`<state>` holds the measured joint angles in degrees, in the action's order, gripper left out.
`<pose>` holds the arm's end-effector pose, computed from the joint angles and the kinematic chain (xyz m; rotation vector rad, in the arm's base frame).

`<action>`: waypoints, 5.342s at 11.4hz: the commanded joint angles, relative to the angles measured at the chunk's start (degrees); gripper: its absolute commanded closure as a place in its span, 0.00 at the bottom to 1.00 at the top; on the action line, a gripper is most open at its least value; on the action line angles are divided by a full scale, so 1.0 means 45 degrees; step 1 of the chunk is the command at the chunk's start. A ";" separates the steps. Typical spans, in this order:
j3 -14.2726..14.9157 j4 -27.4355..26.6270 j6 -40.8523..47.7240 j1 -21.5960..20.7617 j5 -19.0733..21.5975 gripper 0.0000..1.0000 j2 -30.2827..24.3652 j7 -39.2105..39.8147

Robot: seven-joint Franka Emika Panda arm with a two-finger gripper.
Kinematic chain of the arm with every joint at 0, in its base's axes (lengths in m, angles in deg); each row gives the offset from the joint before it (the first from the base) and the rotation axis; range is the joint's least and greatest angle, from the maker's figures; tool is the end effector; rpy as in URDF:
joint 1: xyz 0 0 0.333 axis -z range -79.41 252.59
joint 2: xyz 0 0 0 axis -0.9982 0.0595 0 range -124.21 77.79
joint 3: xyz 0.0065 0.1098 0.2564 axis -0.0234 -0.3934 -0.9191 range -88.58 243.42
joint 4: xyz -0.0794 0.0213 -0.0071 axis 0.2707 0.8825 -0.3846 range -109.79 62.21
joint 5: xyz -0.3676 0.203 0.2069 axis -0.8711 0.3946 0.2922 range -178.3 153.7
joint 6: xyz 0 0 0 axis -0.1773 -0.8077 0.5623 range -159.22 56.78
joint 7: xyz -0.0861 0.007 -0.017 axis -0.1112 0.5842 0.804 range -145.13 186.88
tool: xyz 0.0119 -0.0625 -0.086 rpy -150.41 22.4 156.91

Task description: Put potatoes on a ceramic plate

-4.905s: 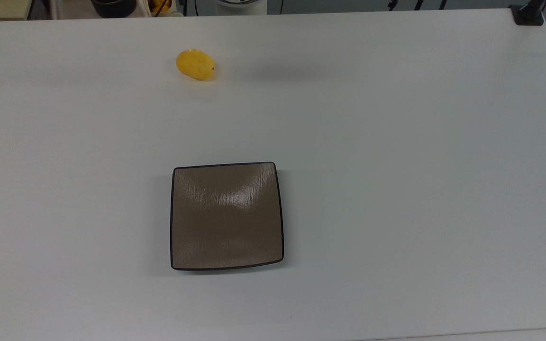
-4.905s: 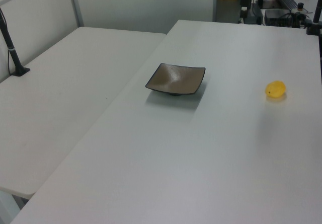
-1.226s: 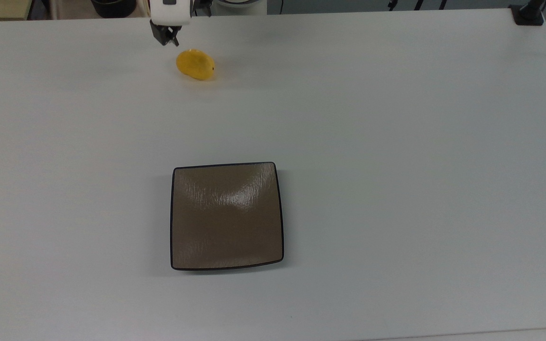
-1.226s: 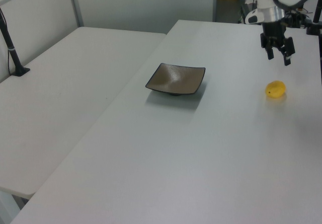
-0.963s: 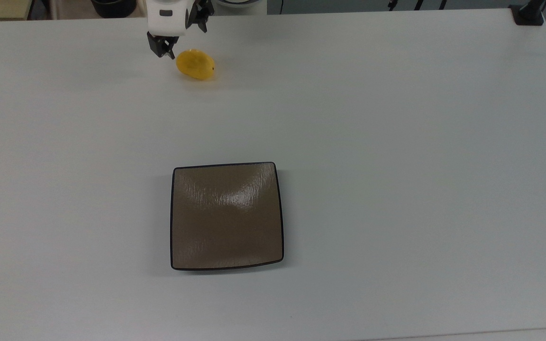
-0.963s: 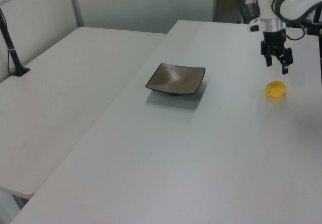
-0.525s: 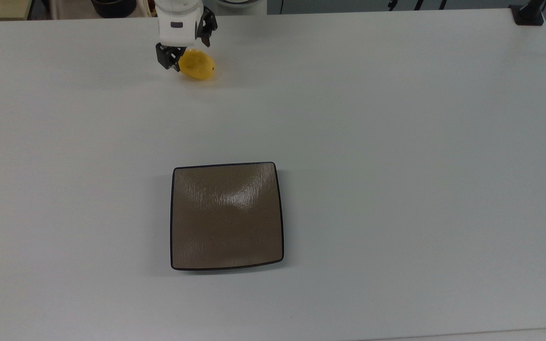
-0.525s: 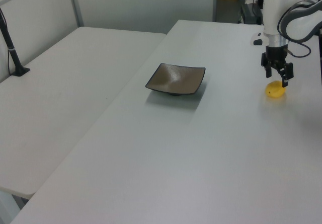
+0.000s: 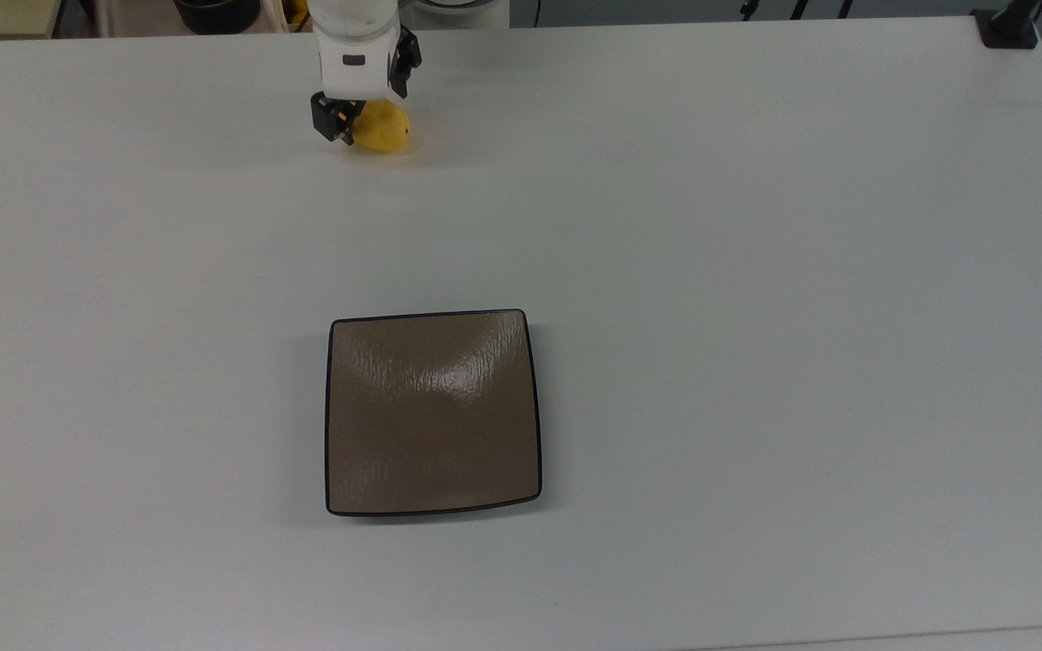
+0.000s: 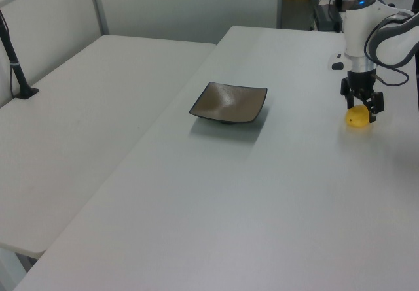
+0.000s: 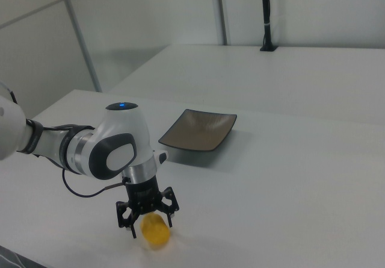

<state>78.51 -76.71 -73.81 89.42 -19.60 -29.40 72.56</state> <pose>0.5008 -0.0374 0.2234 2.7858 1.3825 -0.2374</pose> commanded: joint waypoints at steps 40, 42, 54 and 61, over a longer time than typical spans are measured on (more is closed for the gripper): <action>-0.0202 1.2658 -0.3249 -0.2250 0.1290 0.87 0.8383 -1.3242; -0.0203 1.2580 -0.3584 -0.2250 0.1290 0.73 0.8698 -1.3243; -0.0008 1.1955 -0.0844 -0.2504 0.1134 0.00 0.6304 -1.3203; 0.0012 1.1916 0.8162 -0.2563 0.1095 0.00 0.1576 -1.3223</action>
<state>77.74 -20.86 -45.99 78.74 -14.73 -15.72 13.63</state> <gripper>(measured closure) 0.000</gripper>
